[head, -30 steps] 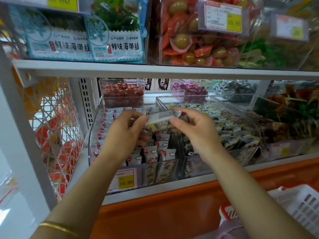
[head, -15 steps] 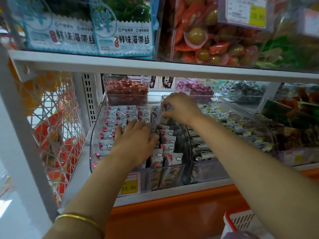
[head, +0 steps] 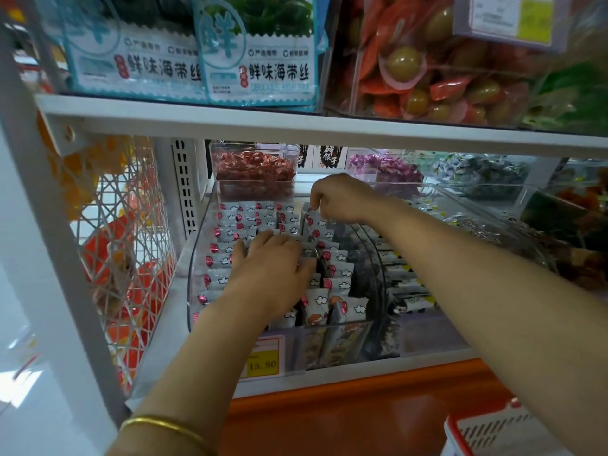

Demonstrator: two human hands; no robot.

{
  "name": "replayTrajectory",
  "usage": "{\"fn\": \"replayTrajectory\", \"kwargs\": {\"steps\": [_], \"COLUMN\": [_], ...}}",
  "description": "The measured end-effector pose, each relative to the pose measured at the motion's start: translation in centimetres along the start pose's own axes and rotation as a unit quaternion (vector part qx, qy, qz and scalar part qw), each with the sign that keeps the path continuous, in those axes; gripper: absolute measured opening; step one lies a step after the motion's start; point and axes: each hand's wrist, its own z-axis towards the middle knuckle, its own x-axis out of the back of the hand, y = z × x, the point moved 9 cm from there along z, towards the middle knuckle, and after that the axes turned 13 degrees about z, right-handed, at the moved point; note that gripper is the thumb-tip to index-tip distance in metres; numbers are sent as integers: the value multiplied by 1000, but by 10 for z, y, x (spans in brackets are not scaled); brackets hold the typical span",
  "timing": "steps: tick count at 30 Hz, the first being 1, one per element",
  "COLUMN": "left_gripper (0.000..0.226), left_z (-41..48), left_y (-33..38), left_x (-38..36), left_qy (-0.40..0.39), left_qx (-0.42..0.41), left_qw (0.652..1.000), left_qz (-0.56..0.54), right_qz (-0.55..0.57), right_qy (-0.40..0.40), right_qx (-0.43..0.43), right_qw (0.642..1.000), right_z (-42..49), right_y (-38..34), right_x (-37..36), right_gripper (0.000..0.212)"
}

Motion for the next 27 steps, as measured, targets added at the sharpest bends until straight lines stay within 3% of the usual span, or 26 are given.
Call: {"fn": "replayTrajectory", "kwargs": {"steps": [4, 7, 10, 12, 14, 17, 21, 24, 27], "left_gripper": [45, 44, 40, 37, 36, 30, 32, 41, 43], "left_z": [-1, -3, -4, -5, -6, -8, -17, -23, -29], "left_y": [-1, -3, -4, -5, -7, -11, -18, -21, -22], "left_x": [3, 6, 11, 15, 19, 28, 42, 43, 34], "left_qy": [2, 13, 29, 43, 57, 90, 138, 145, 112], "left_qx": [3, 6, 8, 11, 16, 31, 56, 64, 83], "left_qw": [1000, 1000, 1000, 999, 998, 994, 980, 965, 935], "left_qz": [1, -1, -7, -9, -14, -54, -136, -211, -327], "right_qz": [-88, -147, -170, -170, -149, -116, -73, 49, 215], "right_qy": [8, -14, -21, -14, 1, 51, 214, 321, 350], "right_qx": [-18, -26, -17, -11, 2, 36, 39, 12, -4], "right_qw": [996, 989, 985, 985, 989, 991, 973, 946, 912], "right_z": [12, 16, 15, 14, 7, -12, -55, -96, -128], "right_y": [3, 3, -1, -2, -7, -22, -29, -22, -18], "right_x": [-12, -25, -26, -21, -10, 15, 56, 69, 62], "right_gripper": [30, 23, 13, 18, 27, 17, 19, 17, 14]}}
